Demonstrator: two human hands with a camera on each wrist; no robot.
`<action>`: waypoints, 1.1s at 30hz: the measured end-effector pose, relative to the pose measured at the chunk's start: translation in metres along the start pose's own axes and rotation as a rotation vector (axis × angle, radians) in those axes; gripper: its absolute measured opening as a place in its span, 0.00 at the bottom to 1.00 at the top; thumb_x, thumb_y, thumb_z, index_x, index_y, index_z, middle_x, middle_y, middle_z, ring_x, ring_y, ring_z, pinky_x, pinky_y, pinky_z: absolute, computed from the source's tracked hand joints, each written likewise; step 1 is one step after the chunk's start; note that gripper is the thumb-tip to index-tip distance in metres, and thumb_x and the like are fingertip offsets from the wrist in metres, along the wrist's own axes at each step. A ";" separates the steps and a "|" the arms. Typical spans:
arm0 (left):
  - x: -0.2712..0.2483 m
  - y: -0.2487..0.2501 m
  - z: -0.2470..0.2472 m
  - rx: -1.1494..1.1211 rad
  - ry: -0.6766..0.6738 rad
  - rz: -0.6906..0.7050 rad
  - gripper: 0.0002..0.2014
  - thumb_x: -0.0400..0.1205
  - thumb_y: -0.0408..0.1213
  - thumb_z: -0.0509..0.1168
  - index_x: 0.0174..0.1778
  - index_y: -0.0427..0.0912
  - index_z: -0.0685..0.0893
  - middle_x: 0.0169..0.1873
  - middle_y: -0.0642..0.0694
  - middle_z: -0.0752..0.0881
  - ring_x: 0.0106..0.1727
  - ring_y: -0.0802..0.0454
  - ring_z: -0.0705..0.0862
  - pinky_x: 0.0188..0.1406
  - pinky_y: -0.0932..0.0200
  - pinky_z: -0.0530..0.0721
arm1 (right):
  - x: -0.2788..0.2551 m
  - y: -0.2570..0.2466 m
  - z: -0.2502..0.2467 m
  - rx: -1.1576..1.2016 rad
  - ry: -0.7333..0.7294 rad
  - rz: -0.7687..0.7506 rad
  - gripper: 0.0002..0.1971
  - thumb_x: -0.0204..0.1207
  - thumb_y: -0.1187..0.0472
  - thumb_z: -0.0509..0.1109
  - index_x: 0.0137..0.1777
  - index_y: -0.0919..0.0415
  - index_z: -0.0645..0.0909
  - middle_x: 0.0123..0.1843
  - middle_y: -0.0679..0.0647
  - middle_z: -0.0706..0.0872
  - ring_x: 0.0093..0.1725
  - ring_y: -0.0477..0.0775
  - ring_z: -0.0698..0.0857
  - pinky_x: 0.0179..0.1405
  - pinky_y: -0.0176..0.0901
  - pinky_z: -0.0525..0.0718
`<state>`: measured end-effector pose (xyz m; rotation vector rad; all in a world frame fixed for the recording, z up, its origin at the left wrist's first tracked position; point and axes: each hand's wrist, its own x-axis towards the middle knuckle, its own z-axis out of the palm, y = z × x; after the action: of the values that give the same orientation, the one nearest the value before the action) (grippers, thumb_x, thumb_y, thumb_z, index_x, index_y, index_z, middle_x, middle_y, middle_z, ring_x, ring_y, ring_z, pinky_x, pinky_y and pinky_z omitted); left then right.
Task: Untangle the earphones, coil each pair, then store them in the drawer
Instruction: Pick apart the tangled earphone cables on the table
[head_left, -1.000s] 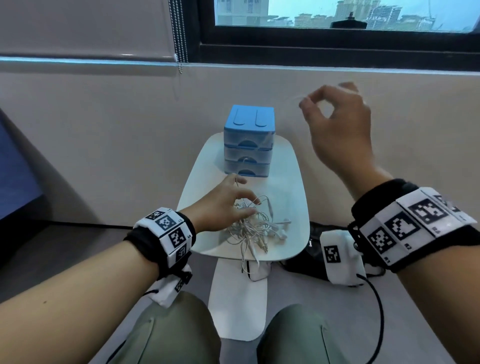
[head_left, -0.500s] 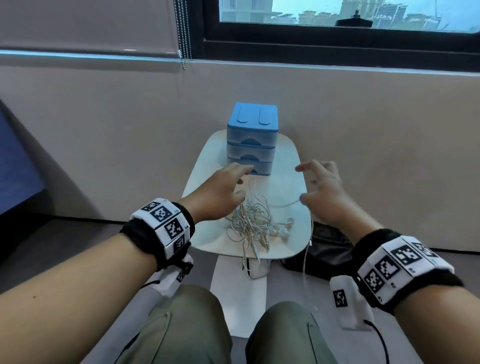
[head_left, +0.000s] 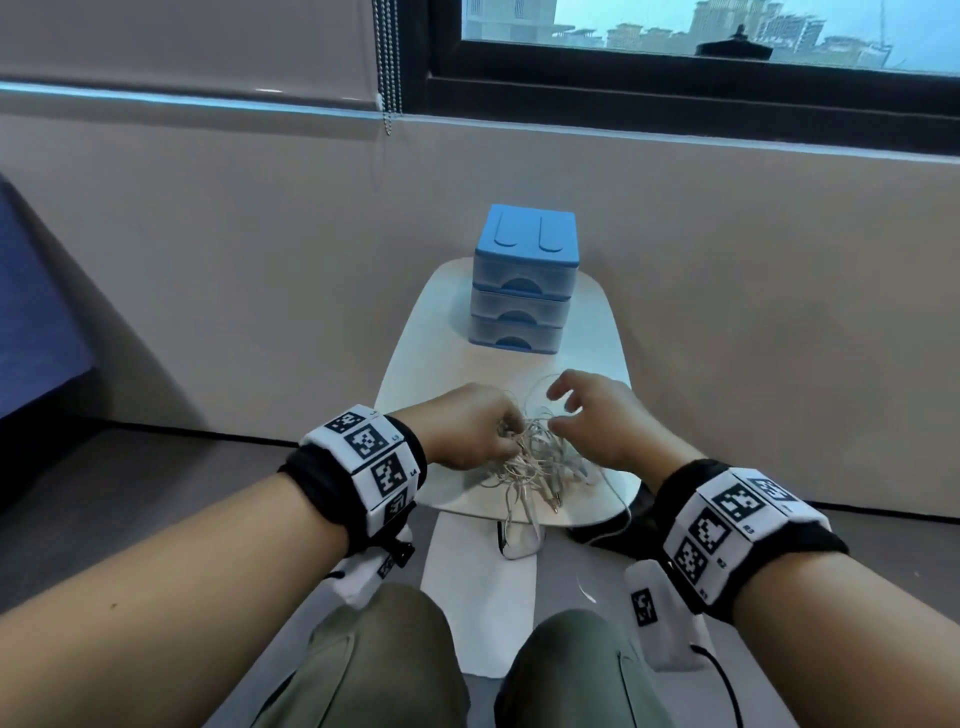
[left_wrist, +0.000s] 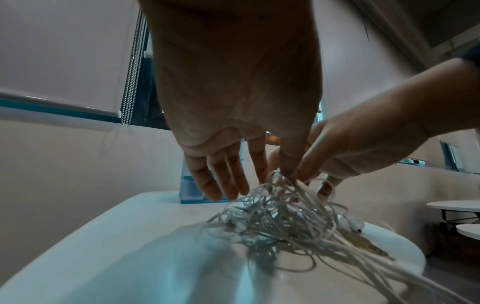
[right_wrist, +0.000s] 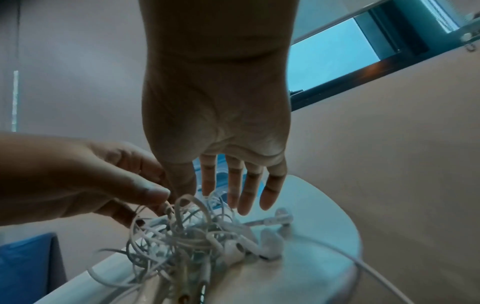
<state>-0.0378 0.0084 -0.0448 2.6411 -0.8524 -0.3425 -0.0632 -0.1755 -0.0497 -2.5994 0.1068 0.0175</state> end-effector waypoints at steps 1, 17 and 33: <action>0.000 -0.001 0.002 -0.004 -0.012 -0.003 0.16 0.86 0.42 0.71 0.68 0.42 0.88 0.65 0.45 0.86 0.66 0.47 0.82 0.65 0.58 0.78 | 0.000 0.003 0.000 -0.033 0.019 0.011 0.13 0.79 0.59 0.73 0.62 0.52 0.83 0.57 0.52 0.83 0.50 0.53 0.81 0.46 0.42 0.75; 0.011 -0.008 0.000 0.071 -0.099 0.016 0.20 0.84 0.47 0.73 0.71 0.47 0.82 0.62 0.47 0.83 0.56 0.51 0.77 0.53 0.61 0.72 | 0.004 0.033 0.002 -0.177 0.110 -0.004 0.31 0.71 0.75 0.62 0.69 0.42 0.75 0.82 0.51 0.66 0.76 0.59 0.71 0.70 0.63 0.69; 0.007 0.000 0.007 0.092 -0.052 0.016 0.28 0.86 0.35 0.65 0.77 0.60 0.63 0.35 0.48 0.76 0.35 0.50 0.76 0.31 0.54 0.70 | 0.010 -0.015 0.012 -0.114 0.069 0.176 0.11 0.78 0.56 0.65 0.47 0.58 0.89 0.38 0.49 0.87 0.48 0.59 0.83 0.52 0.56 0.63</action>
<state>-0.0343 0.0024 -0.0526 2.7191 -0.9269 -0.3771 -0.0522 -0.1574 -0.0532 -2.6970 0.3689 -0.0031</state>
